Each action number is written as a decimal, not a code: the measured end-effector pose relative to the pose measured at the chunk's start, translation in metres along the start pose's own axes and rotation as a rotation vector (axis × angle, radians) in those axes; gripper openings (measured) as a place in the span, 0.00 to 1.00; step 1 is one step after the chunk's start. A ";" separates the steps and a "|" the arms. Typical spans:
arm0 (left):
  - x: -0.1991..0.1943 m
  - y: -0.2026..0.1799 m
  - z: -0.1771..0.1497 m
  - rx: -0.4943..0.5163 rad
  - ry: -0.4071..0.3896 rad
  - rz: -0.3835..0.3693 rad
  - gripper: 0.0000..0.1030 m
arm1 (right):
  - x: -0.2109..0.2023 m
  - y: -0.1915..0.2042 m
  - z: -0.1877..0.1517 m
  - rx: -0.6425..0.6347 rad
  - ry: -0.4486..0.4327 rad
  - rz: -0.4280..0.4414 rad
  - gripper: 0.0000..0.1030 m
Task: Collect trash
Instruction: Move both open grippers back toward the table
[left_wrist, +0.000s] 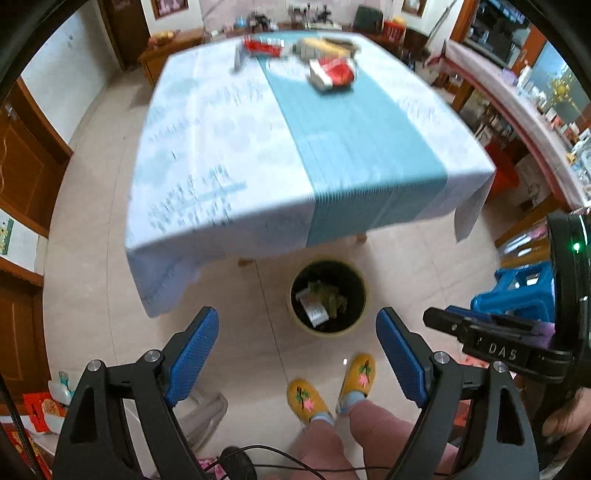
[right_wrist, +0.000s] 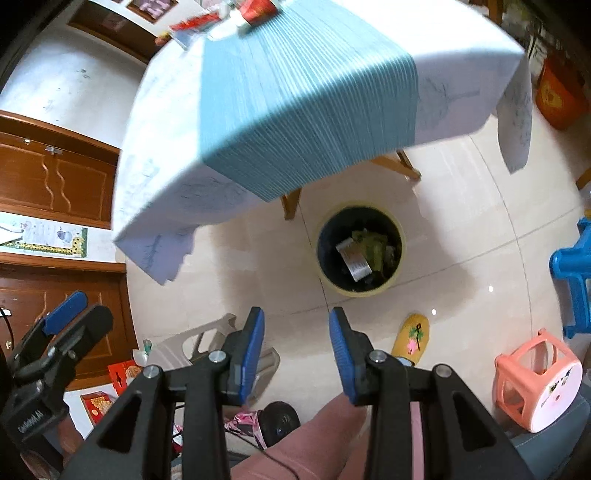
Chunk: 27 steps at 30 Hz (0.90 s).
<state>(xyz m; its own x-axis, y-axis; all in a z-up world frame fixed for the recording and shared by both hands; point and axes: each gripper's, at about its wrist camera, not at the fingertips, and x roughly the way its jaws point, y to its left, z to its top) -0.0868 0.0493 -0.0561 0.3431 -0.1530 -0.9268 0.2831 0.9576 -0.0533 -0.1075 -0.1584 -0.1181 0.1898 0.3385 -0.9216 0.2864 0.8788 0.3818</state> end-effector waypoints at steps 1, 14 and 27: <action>-0.007 0.002 0.004 -0.002 -0.017 -0.007 0.83 | -0.006 0.003 0.000 -0.004 -0.011 0.002 0.36; -0.073 0.005 0.033 0.001 -0.215 -0.047 0.83 | -0.090 0.045 0.010 -0.105 -0.275 -0.027 0.36; -0.075 0.002 0.078 0.008 -0.231 -0.111 0.83 | -0.120 0.068 0.041 -0.199 -0.384 -0.056 0.36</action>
<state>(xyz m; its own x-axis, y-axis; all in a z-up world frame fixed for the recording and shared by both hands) -0.0423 0.0441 0.0426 0.5048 -0.3101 -0.8056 0.3372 0.9299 -0.1467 -0.0720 -0.1529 0.0219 0.5255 0.1718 -0.8333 0.1263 0.9528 0.2761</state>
